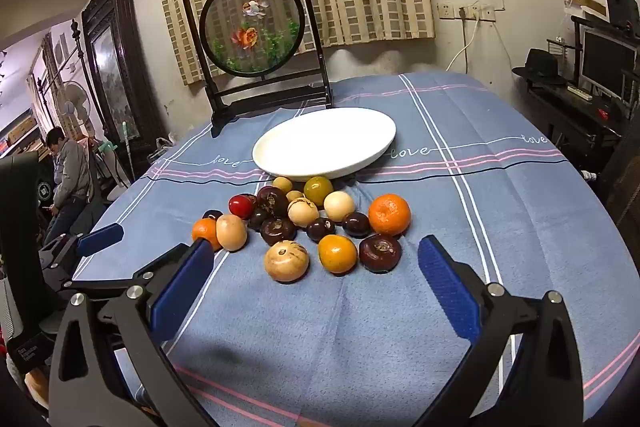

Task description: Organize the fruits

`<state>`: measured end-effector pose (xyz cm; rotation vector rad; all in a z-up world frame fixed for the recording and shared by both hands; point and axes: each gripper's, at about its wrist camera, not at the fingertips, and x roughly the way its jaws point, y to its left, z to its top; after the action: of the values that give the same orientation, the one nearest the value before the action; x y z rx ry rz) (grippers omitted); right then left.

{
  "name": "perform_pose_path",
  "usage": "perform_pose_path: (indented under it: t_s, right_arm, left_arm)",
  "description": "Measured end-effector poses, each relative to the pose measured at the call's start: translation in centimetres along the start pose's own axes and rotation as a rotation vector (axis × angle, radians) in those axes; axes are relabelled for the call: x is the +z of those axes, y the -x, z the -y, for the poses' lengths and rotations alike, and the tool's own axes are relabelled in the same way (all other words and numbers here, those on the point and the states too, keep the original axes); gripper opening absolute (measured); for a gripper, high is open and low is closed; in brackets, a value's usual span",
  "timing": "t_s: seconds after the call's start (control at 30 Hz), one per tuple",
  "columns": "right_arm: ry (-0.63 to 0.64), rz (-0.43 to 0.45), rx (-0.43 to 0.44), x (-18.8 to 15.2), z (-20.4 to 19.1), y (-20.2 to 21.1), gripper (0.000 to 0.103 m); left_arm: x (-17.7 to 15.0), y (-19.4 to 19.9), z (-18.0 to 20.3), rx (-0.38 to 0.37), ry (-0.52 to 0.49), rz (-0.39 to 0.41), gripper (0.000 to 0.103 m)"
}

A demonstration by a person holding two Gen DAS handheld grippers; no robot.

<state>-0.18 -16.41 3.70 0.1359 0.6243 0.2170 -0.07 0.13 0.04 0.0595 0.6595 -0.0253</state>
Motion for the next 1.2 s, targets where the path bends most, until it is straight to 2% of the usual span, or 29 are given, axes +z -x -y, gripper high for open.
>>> perform_pose_path:
  t_s: [1.2]
  right_arm:
    - [-0.004, -0.012, 0.010, -0.12, -0.15, -0.12, 0.102]
  left_arm:
    - [0.04, -0.50, -0.16, -0.020, -0.004, -0.016, 0.101]
